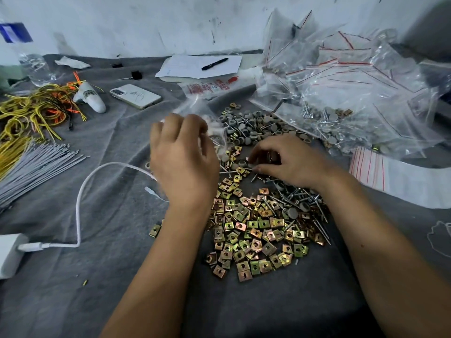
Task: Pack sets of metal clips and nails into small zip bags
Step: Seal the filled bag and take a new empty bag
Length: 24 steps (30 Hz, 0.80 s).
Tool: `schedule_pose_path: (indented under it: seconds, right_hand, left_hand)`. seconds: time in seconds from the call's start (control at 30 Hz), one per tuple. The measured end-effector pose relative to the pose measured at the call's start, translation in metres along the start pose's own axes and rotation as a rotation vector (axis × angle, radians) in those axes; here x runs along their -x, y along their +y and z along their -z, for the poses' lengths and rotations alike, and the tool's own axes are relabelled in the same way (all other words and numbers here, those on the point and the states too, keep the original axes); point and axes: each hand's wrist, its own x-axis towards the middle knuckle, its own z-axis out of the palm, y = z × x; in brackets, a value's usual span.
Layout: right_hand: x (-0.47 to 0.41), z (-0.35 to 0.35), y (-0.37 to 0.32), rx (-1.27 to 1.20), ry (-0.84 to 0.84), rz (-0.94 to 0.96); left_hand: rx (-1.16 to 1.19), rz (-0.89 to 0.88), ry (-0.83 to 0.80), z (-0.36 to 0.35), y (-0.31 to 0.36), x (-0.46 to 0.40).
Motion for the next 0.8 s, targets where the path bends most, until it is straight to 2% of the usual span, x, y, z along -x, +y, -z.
schedule_pose_path:
  seconds: [0.1, 0.2, 0.3, 0.4, 0.5, 0.67, 0.8]
  right_hand:
    - [0.0, 0.0, 0.0, 0.011, 0.006, -0.017]
    - [0.001, -0.002, 0.002, -0.024, 0.149, -0.015]
    - [0.0, -0.003, -0.001, -0.24, 0.329, 0.01]
    - [-0.001, -0.009, -0.013, -0.468, 0.373, 0.123]
    - [-0.004, -0.019, -0.024, -0.458, 0.352, 0.25]
    - [-0.005, -0.021, -0.022, -0.386, 0.322, 0.247]
    - [-0.005, -0.022, -0.021, -0.328, 0.344, 0.239]
  left_hand:
    - [-0.051, 0.056, -0.302, -0.003, 0.003, 0.005]
    - [-0.038, 0.066, -0.449, -0.007, 0.004, 0.009]
    - [-0.01, 0.069, -0.44, -0.009, 0.003, 0.01]
    - [0.052, 0.146, -0.414, -0.011, 0.003, 0.01]
    - [0.182, 0.284, -0.434, -0.012, 0.006, 0.01]
    - [0.373, 0.464, -0.379, -0.014, 0.01, 0.01]
    - [0.4, 0.456, -0.296, -0.013, 0.014, 0.011]
